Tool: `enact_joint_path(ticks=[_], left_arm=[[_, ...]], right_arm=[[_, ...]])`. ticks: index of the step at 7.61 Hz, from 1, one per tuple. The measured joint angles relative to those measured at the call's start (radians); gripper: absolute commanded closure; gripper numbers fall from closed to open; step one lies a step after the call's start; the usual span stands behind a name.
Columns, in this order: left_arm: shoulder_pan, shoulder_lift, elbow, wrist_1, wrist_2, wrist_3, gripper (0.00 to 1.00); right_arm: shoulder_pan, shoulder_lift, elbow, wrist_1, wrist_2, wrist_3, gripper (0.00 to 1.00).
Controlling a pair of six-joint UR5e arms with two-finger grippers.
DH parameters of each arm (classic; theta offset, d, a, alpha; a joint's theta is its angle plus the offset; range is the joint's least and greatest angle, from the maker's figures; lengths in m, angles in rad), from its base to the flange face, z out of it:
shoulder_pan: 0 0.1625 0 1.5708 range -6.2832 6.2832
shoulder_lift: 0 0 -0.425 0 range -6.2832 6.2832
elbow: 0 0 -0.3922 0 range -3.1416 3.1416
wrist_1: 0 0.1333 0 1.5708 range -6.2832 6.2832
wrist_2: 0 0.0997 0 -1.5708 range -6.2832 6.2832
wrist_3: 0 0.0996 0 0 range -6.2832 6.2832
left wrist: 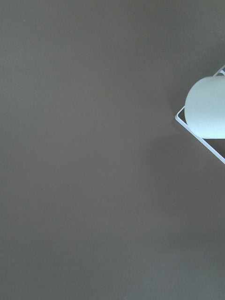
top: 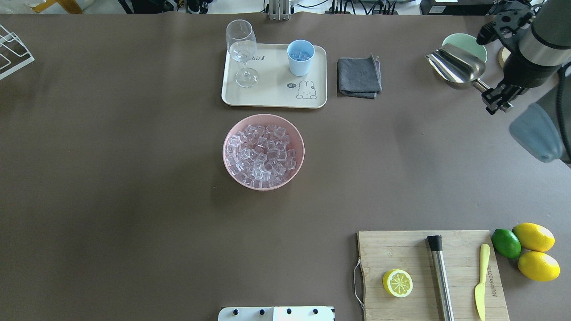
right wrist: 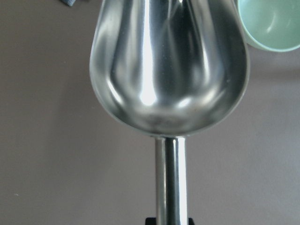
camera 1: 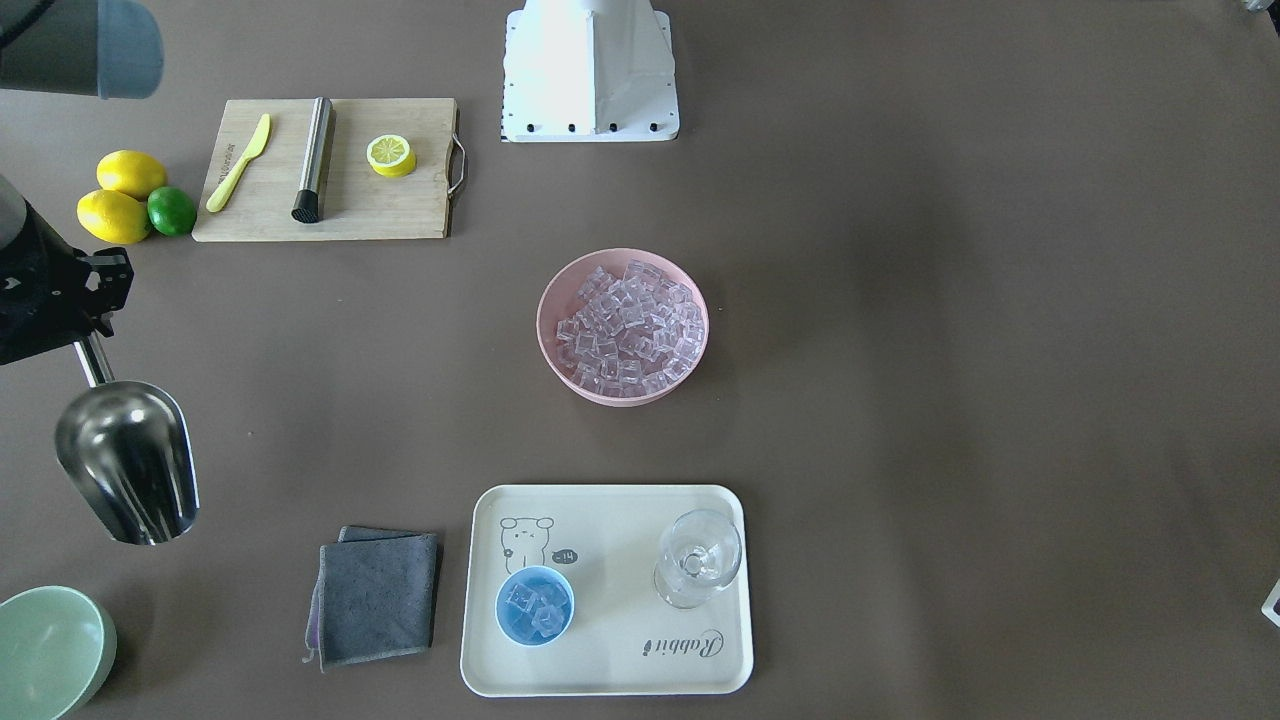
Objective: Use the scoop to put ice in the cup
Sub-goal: 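Carry the scoop back to the far side of the table and lower it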
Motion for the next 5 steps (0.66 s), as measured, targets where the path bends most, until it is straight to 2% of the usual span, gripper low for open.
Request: enact_joint_path(ticks=[2,3,4,5], left_arm=[[0.000,0.001,-0.001,-0.002,-0.005,-0.002,0.01],[0.001,0.001,-0.002,-0.003,-0.007,-0.002,0.01],[0.001,0.001,-0.002,-0.003,-0.006,-0.002,0.01],[0.002,0.001,-0.002,-0.003,-0.006,-0.002,0.01]], right_arm=[[0.025,-0.262,0.038,0.307,0.031,0.208,1.00],[0.030,-0.346,0.027,0.447,0.033,0.325,0.55],[0.040,-0.406,0.017,0.529,0.033,0.384,0.01],[0.066,-0.450,0.007,0.570,0.034,0.400,0.00]])
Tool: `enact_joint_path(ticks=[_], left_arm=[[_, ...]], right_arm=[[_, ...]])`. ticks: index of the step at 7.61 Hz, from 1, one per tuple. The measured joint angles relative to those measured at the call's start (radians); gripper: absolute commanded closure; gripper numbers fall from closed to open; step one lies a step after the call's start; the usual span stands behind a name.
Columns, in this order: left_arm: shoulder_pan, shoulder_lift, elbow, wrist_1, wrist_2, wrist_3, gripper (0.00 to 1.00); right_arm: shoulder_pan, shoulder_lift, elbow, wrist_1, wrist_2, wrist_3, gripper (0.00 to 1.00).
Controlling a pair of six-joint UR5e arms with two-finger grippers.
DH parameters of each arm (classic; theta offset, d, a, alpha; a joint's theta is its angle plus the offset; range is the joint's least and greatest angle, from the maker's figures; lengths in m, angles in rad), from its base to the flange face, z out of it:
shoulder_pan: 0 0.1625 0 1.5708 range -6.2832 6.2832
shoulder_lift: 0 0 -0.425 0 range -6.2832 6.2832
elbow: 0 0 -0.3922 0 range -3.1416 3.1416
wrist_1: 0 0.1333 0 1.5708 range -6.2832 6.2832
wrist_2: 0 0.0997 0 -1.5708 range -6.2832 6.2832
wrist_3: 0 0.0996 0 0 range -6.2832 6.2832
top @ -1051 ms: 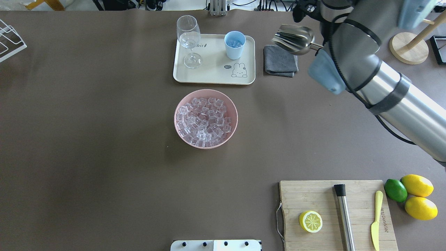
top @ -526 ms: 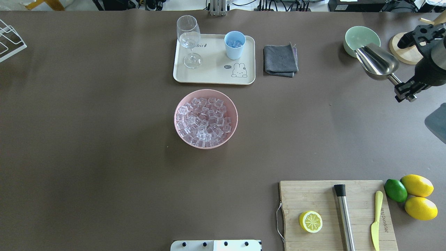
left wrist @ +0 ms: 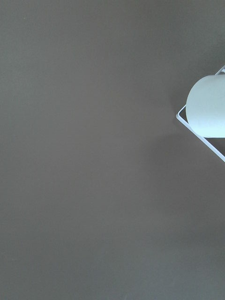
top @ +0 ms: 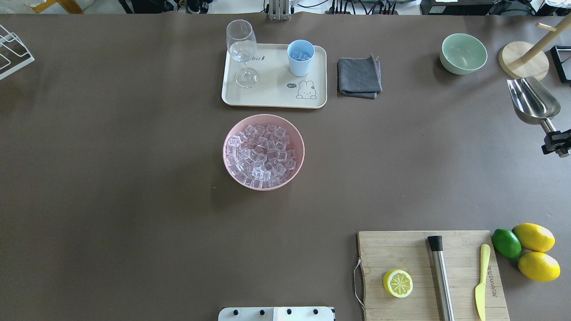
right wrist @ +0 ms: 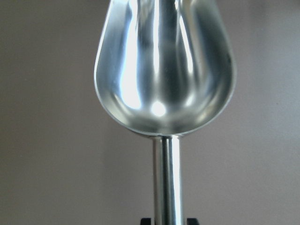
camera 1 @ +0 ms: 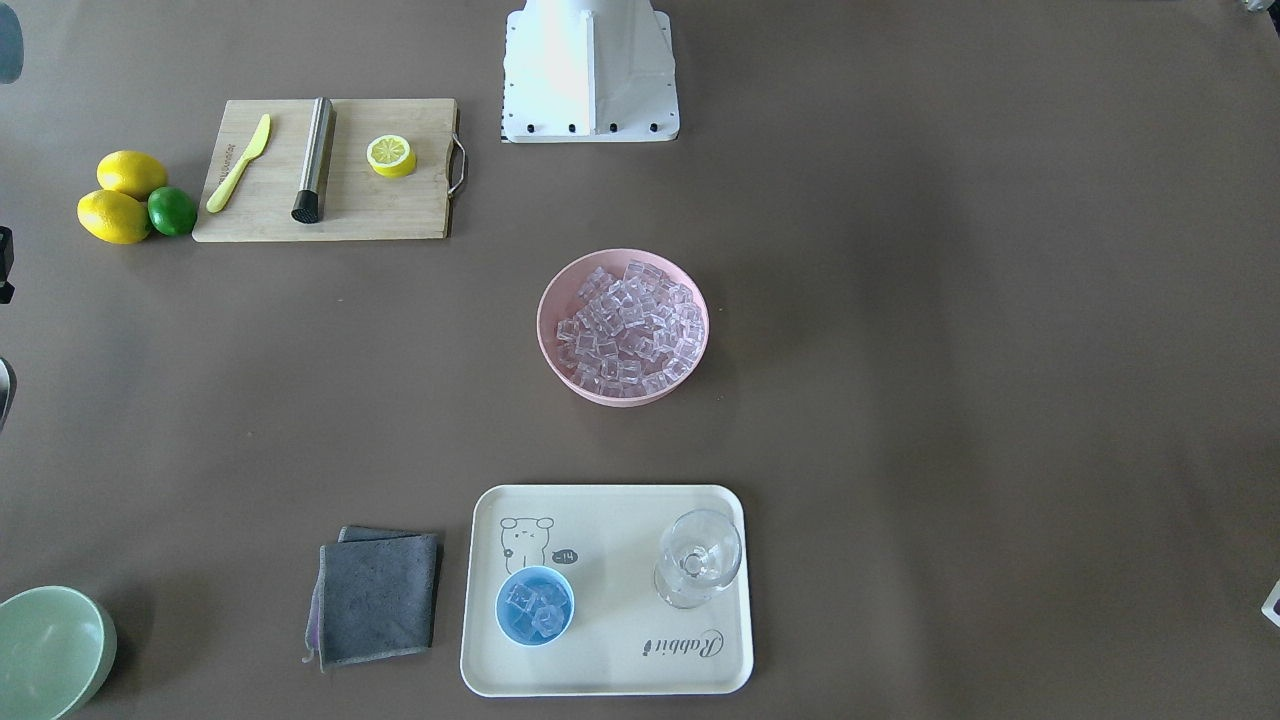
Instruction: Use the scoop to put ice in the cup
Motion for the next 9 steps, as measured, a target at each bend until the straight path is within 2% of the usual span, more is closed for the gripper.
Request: enact_joint_path(ticks=[4,7,9], left_arm=[[0.000,0.000,0.000,0.000,0.000,0.003,0.01],[0.002,-0.001,0.000,0.000,0.000,0.003,0.01],[0.003,-0.001,-0.001,0.000,-0.001,0.003,0.01]], right_arm=[[0.208,-0.039,-0.118,0.036,0.141,-0.157,0.00],[0.325,-0.036,-0.194,0.009,0.208,-0.362,0.00],[0.392,-0.042,-0.233,0.001,0.235,-0.430,0.00]])
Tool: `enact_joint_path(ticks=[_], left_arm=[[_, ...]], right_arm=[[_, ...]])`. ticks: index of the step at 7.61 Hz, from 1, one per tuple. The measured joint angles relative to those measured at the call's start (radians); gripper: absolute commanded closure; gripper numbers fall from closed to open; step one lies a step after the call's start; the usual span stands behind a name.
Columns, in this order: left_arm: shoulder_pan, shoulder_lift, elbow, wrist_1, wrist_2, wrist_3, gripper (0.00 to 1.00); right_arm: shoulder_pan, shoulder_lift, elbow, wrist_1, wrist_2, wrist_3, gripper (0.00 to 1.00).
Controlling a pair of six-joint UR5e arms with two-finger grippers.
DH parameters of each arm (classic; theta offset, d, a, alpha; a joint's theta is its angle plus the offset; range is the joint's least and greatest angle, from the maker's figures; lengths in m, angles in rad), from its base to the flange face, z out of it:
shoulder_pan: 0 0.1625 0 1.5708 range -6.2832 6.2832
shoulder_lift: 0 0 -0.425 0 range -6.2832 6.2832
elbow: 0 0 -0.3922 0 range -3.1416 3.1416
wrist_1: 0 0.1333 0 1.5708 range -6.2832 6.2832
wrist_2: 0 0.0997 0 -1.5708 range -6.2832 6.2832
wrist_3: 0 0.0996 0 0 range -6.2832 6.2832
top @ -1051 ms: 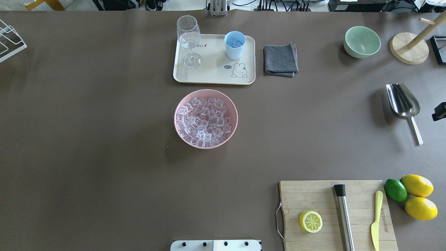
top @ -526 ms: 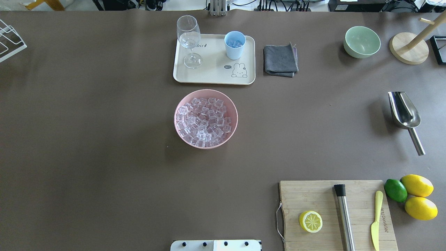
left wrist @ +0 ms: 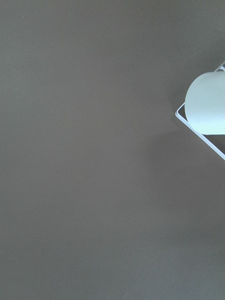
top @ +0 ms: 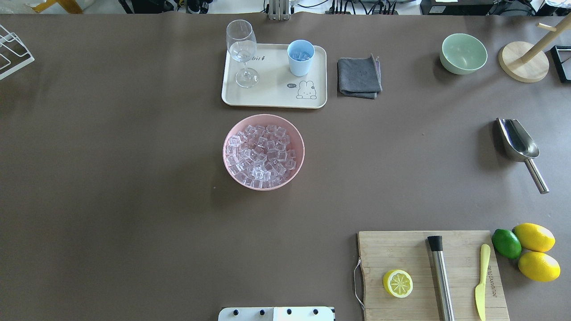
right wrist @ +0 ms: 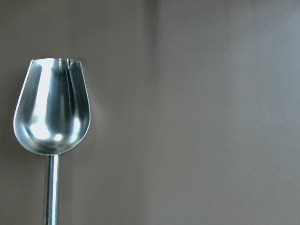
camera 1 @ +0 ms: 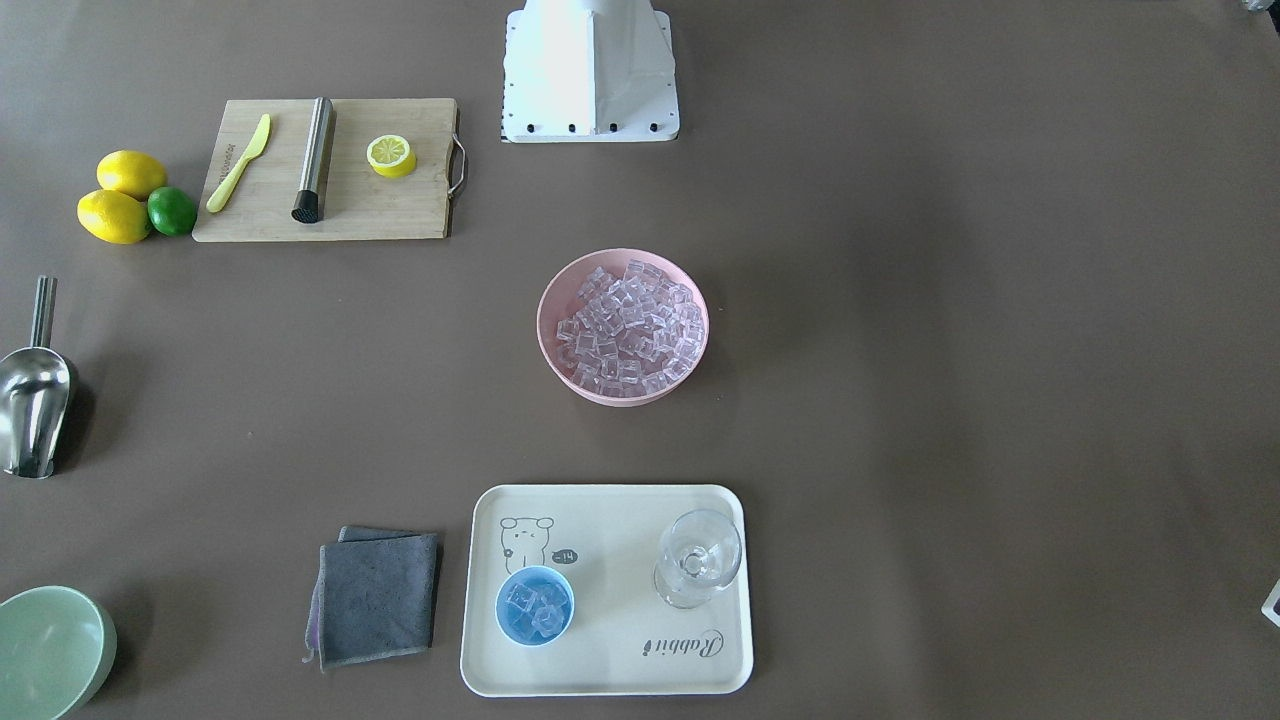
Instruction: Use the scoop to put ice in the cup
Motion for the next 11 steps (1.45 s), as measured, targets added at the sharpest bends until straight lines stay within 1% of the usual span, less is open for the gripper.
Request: enact_joint_path(ticks=[2,4,8,11], left_arm=[[0.001,0.000,-0.001,0.000,0.000,-0.001,0.01],[0.002,0.000,0.000,0.000,0.000,-0.001,0.01],[0.004,0.000,0.000,0.000,0.001,-0.001,0.01],[0.004,0.000,-0.001,0.000,0.000,0.000,0.01]], right_arm=[[0.047,-0.005,-0.034,-0.001,0.004,-0.016,0.00],[0.061,-0.005,-0.039,-0.006,0.005,-0.018,0.00],[0.078,0.005,0.029,-0.143,0.023,-0.032,0.00],[0.081,0.028,0.047,-0.243,0.009,-0.120,0.00]])
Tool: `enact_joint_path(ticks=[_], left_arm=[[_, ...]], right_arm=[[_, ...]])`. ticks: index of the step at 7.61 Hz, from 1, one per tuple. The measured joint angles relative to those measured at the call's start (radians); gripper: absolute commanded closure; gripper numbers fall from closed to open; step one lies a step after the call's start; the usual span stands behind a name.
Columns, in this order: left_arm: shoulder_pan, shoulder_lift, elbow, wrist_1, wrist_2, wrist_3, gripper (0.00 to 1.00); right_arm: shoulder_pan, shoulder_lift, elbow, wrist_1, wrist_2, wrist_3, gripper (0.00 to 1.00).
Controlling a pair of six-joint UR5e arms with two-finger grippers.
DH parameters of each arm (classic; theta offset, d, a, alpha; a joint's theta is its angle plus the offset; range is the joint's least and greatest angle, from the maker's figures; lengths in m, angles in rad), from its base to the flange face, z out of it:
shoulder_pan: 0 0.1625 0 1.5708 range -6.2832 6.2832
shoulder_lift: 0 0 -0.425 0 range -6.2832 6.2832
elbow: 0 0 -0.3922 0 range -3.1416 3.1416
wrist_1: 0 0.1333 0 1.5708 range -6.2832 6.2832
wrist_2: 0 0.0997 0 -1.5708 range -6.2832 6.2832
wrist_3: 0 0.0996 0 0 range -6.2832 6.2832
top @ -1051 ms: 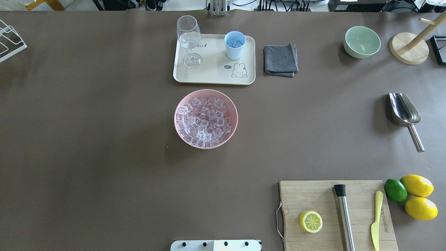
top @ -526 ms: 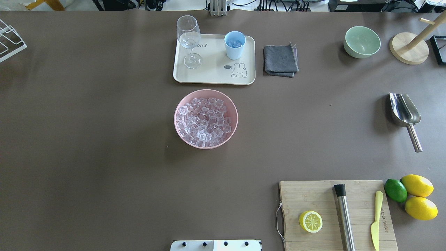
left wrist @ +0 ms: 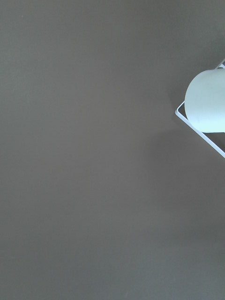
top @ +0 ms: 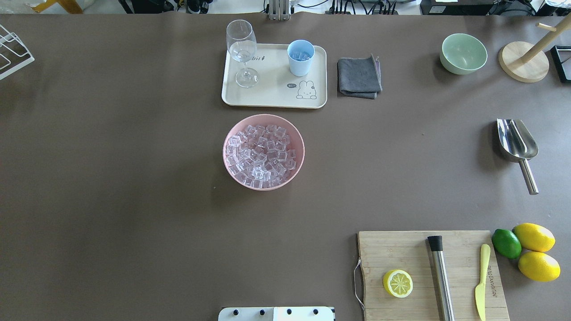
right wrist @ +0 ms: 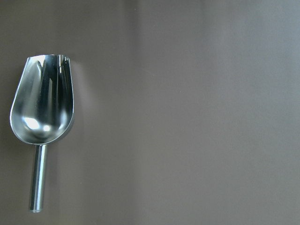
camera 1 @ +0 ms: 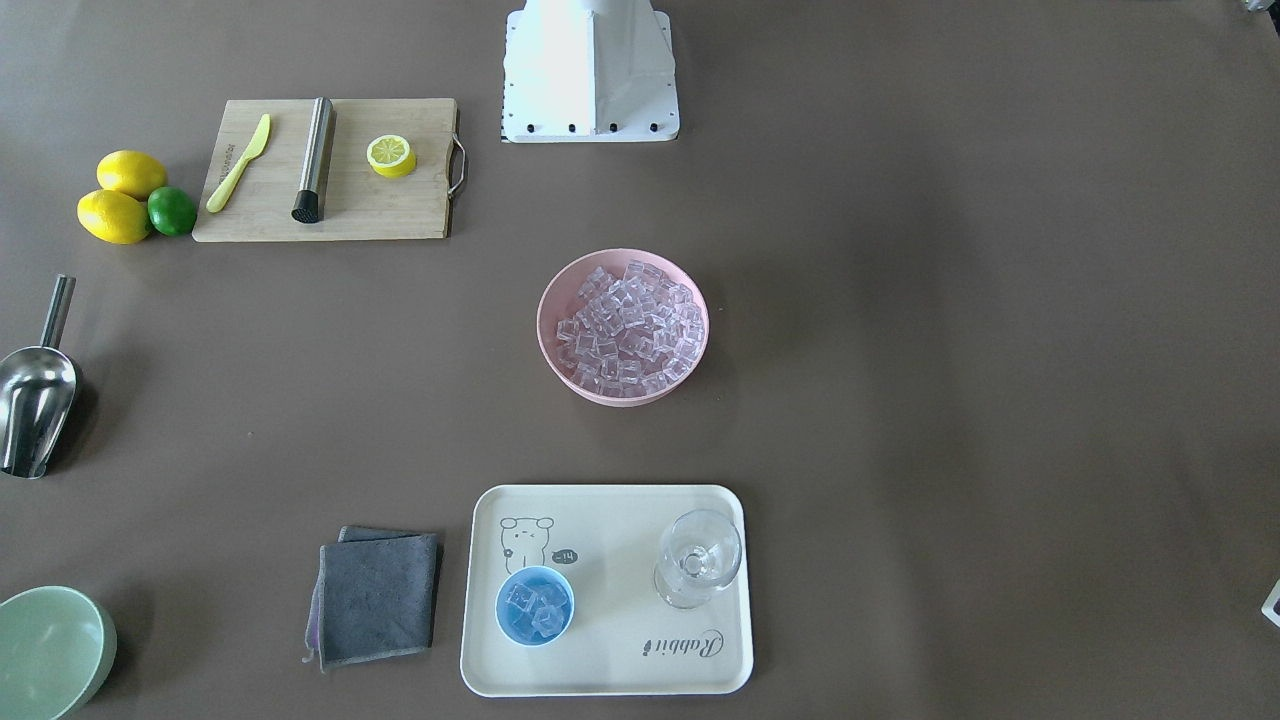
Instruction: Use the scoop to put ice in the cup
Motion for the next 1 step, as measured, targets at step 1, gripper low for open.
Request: enact_joint_path(ticks=[1], left_arm=[[0.000,0.000,0.001,0.000,0.001,0.000,0.01]], right_arm=[[0.000,0.005,0.000,-0.014,-0.012,-0.013,0.00]])
